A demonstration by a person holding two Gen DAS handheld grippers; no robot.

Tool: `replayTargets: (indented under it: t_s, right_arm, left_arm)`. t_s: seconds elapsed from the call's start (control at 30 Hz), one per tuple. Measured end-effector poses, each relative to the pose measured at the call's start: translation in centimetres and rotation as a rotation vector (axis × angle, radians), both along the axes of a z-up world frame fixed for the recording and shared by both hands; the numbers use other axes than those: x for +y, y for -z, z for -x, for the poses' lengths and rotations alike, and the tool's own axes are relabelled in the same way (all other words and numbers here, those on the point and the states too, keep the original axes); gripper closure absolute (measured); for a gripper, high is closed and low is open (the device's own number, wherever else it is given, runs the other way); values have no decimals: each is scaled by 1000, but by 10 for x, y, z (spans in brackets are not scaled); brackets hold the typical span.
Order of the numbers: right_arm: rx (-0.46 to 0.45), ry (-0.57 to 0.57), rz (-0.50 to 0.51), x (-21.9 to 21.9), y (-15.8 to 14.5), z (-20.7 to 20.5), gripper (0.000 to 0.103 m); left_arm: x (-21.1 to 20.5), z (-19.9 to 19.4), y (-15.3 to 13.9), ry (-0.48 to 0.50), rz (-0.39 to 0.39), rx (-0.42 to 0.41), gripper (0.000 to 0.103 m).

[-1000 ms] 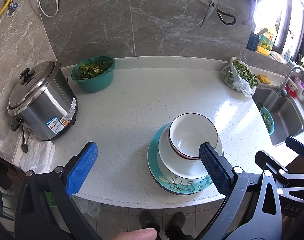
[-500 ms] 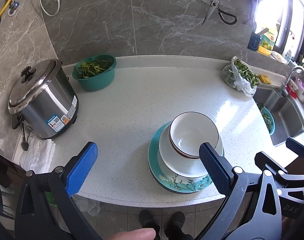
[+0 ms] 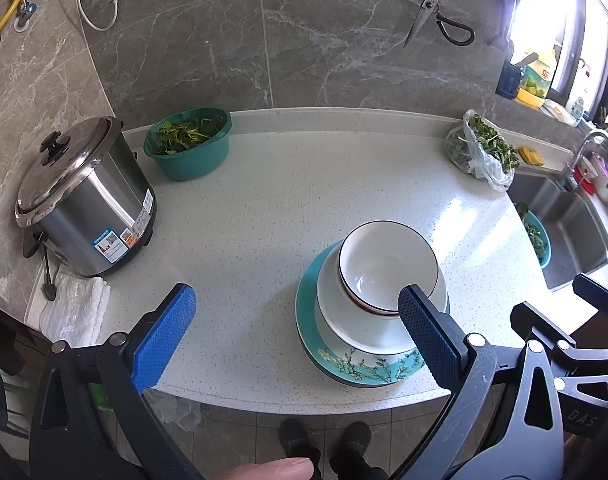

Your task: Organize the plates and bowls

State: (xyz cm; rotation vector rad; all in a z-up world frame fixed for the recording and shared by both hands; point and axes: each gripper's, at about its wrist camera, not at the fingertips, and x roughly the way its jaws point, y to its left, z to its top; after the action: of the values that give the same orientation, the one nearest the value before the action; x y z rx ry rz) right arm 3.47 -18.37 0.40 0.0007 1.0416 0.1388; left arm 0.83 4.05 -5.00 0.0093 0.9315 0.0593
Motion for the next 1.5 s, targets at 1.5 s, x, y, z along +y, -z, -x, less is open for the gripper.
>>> replayTargets:
  t_s: [1.5]
  right_arm:
    - [6, -2, 5, -1, 4, -4, 0]
  left_arm:
    - [0, -2, 8, -4, -2, 6, 0]
